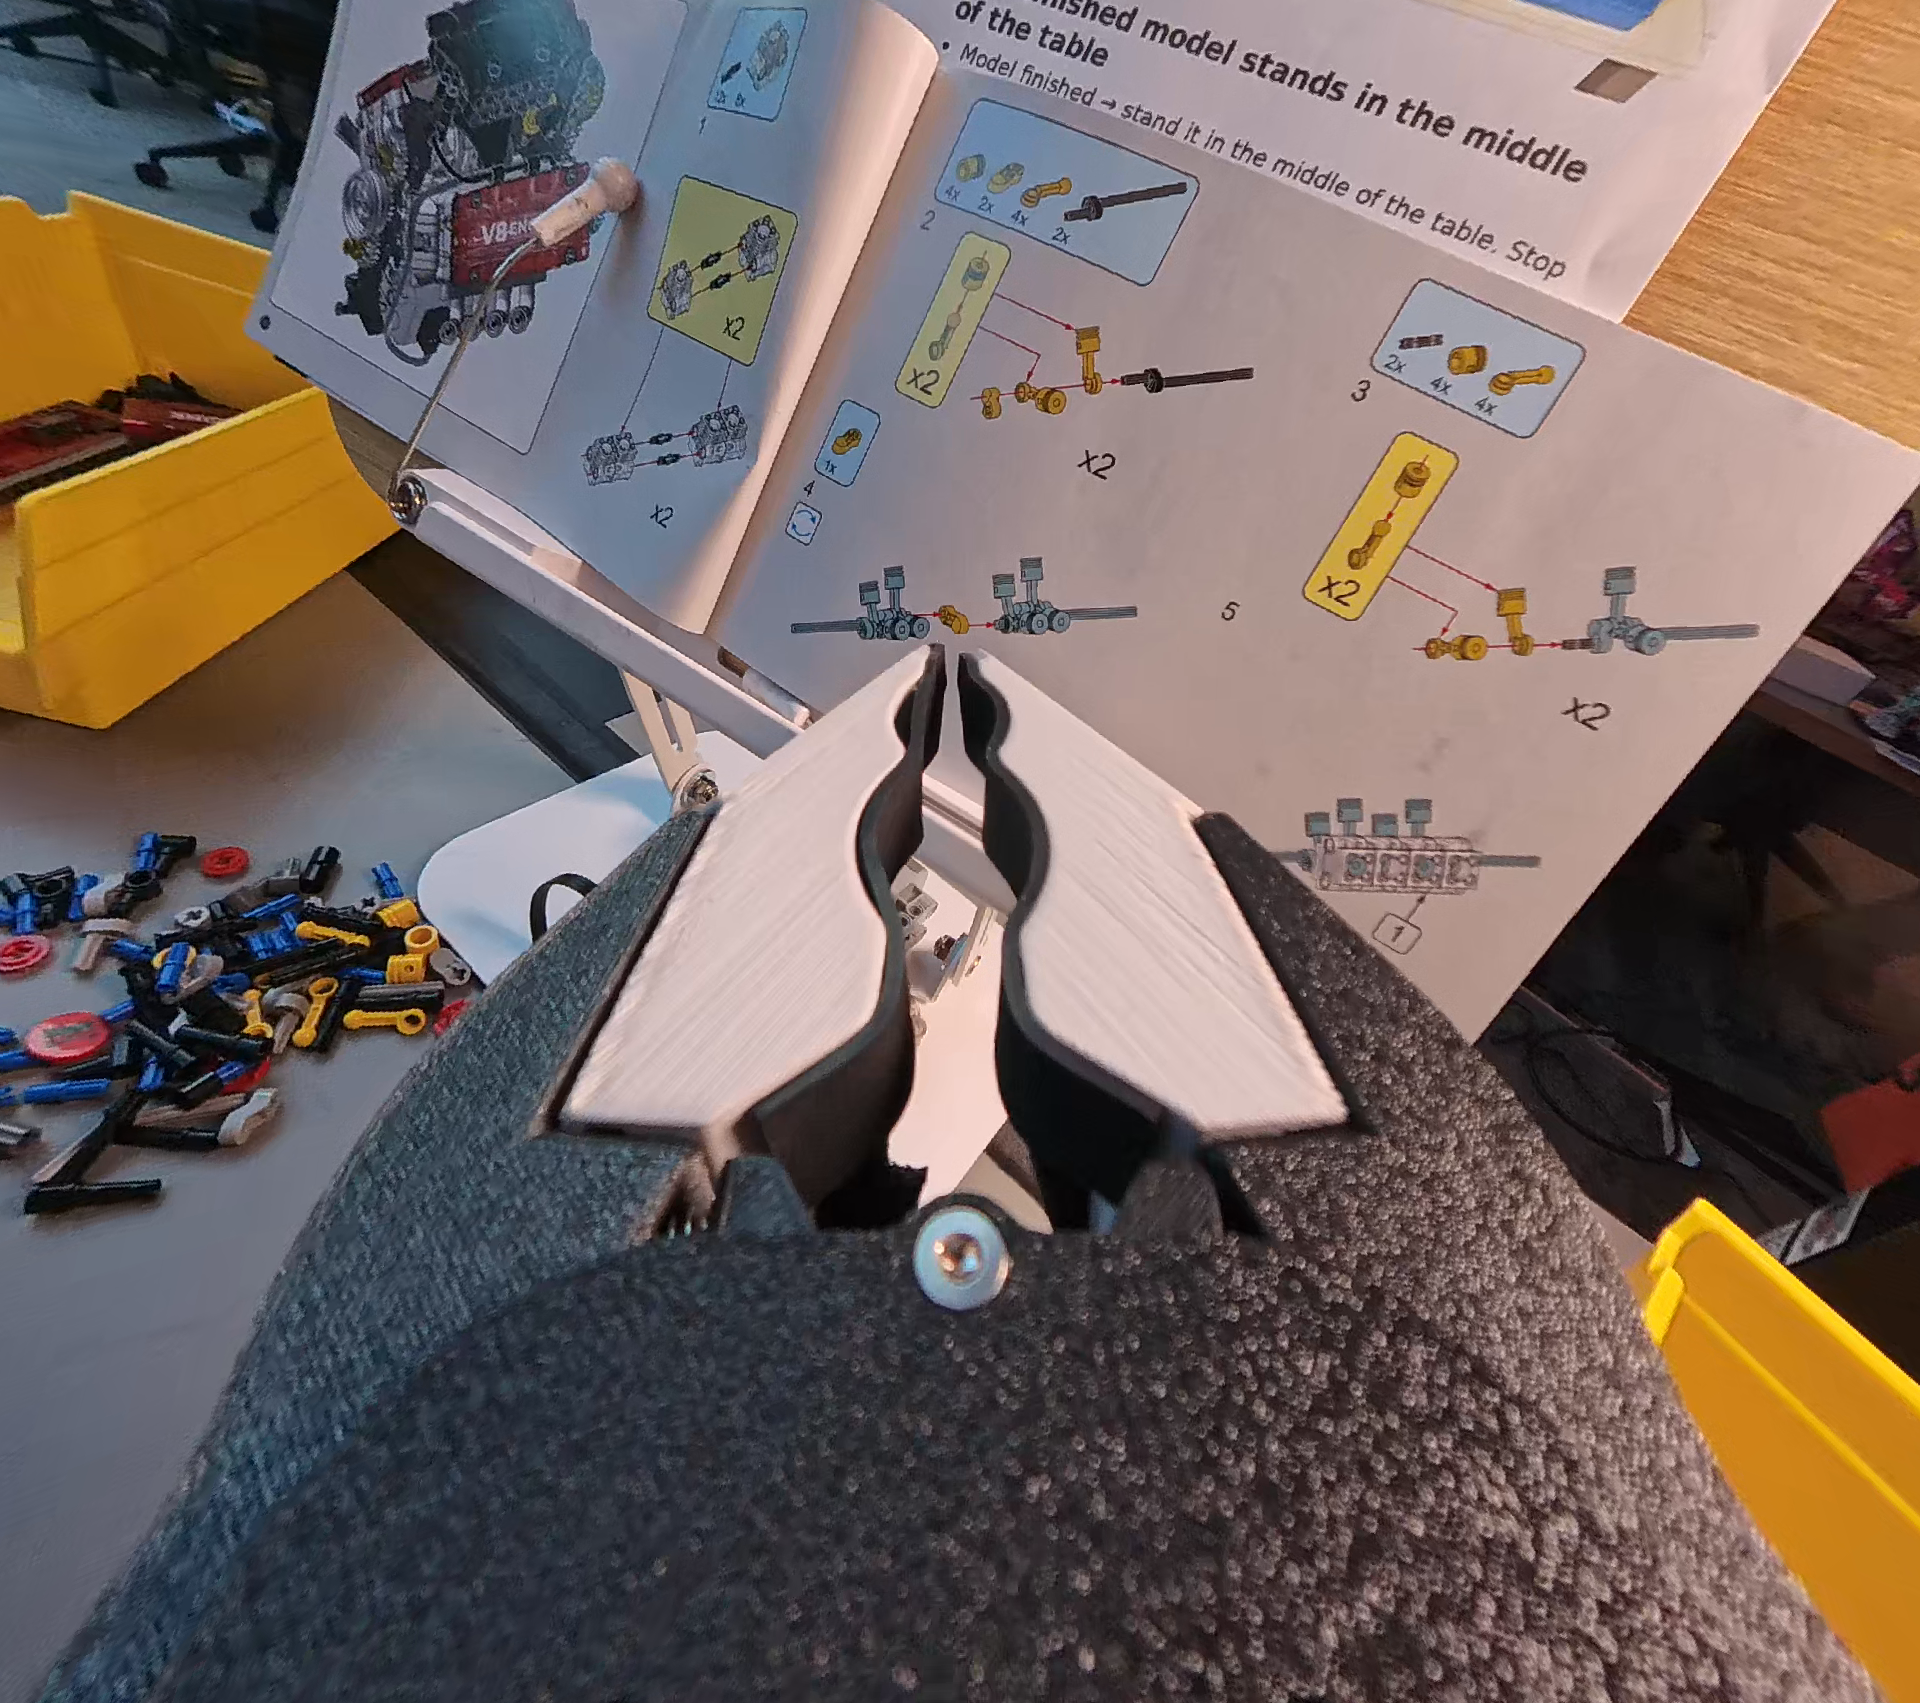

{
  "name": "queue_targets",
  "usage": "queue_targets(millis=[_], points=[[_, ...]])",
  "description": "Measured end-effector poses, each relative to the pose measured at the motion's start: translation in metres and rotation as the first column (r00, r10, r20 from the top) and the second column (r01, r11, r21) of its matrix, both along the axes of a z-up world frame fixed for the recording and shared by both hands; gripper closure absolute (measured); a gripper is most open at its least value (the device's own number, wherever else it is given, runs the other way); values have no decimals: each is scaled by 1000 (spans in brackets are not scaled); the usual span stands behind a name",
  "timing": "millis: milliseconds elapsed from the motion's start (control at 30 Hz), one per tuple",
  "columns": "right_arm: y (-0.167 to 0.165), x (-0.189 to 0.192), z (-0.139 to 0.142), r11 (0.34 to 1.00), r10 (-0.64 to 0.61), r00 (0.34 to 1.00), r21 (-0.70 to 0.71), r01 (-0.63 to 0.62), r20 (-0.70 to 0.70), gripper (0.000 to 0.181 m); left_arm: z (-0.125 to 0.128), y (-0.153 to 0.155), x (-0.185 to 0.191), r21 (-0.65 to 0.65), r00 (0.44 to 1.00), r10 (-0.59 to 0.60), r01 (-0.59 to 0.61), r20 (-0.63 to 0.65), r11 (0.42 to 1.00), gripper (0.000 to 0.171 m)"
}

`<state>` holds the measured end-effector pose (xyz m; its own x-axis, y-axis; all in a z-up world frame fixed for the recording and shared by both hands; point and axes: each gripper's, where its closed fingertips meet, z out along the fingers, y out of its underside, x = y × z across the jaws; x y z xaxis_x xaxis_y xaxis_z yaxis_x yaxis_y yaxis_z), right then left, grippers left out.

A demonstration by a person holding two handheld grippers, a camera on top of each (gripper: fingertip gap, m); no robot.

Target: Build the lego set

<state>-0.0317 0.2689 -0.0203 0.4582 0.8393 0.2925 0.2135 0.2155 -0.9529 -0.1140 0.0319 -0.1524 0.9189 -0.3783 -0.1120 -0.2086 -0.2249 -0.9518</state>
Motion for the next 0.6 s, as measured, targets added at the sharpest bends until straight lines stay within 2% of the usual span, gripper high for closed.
queue_targets(millis=[600], points=[[6,-3,0,1000,1,1000,8,-1,5,176,-4,1,1,-19,1000,0,-1,-11,1000,127]])
